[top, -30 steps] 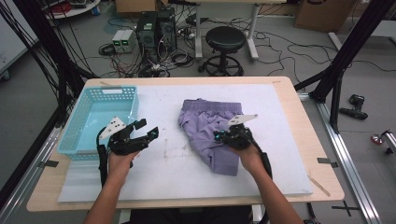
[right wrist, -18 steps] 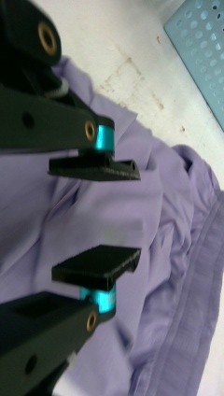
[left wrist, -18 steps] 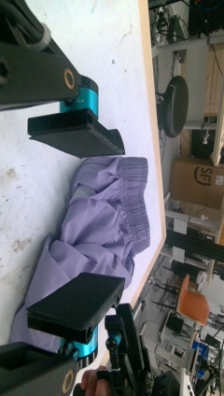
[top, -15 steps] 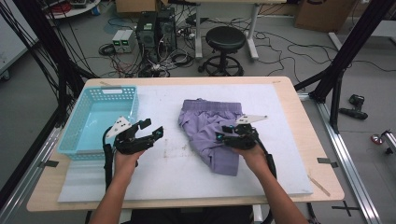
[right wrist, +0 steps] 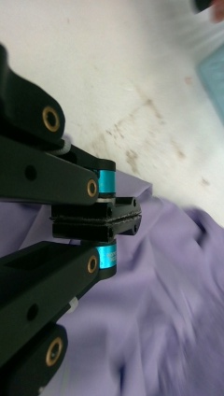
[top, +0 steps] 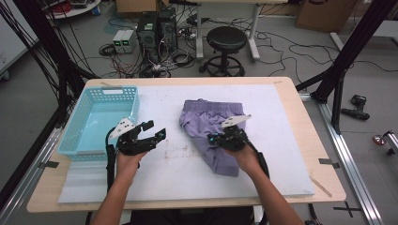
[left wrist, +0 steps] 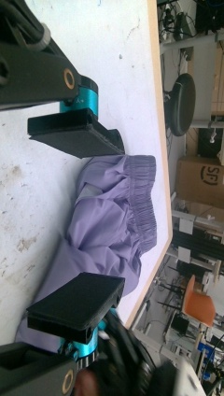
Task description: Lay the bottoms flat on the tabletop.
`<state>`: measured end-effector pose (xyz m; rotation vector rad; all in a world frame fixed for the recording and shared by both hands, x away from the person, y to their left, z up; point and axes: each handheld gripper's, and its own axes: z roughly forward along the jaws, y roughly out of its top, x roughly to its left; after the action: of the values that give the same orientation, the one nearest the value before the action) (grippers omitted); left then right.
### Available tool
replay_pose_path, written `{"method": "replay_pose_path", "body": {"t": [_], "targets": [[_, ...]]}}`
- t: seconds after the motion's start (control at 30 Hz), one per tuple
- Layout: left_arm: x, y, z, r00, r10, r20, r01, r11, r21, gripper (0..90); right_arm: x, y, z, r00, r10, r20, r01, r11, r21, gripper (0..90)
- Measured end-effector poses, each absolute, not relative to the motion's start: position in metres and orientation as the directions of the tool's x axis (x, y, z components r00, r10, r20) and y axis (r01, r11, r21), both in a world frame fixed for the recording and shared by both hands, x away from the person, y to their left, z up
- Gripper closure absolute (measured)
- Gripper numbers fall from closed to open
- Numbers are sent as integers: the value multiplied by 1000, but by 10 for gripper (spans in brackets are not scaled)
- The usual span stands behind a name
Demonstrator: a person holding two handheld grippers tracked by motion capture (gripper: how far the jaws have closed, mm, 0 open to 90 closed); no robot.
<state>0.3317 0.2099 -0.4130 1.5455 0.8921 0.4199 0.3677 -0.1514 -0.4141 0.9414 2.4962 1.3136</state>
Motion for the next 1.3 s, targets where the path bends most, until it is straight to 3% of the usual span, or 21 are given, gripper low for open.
{"method": "replay_pose_path", "body": {"t": [0.23, 0.33, 0.57, 0.83, 0.9, 1.03, 1.3], "targets": [[337, 209, -416, 623, 744, -241, 311, 47, 949, 330, 357, -229, -399, -690, 713, 125, 470, 311, 826, 900], [341, 206, -419, 622, 739, -258, 339, 43, 940, 480, 351, -262, -395, -636, 759, 142, 481, 246, 841, 900], [358, 185, -425, 586, 773, -240, 384, -5, 923, 416, 344, -314, -405, -438, 893, 100, 563, 186, 805, 900], [377, 154, -427, 641, 731, -235, 399, -55, 915, 356, 340, -338, -412, -193, 981, 16, 607, 106, 788, 875], [381, 145, -430, 653, 722, -228, 411, -85, 908, 334, 339, -341, -411, -195, 977, 84, 600, 51, 798, 700], [393, 127, -439, 657, 718, -229, 459, -140, 877, 315, 337, -340, -413, -227, 966, 125, 568, 27, 822, 567], [407, 91, -456, 671, 709, -218, 525, -246, 815, 385, 336, -328, -420, -315, 937, 148, 578, 66, 813, 504]]}}
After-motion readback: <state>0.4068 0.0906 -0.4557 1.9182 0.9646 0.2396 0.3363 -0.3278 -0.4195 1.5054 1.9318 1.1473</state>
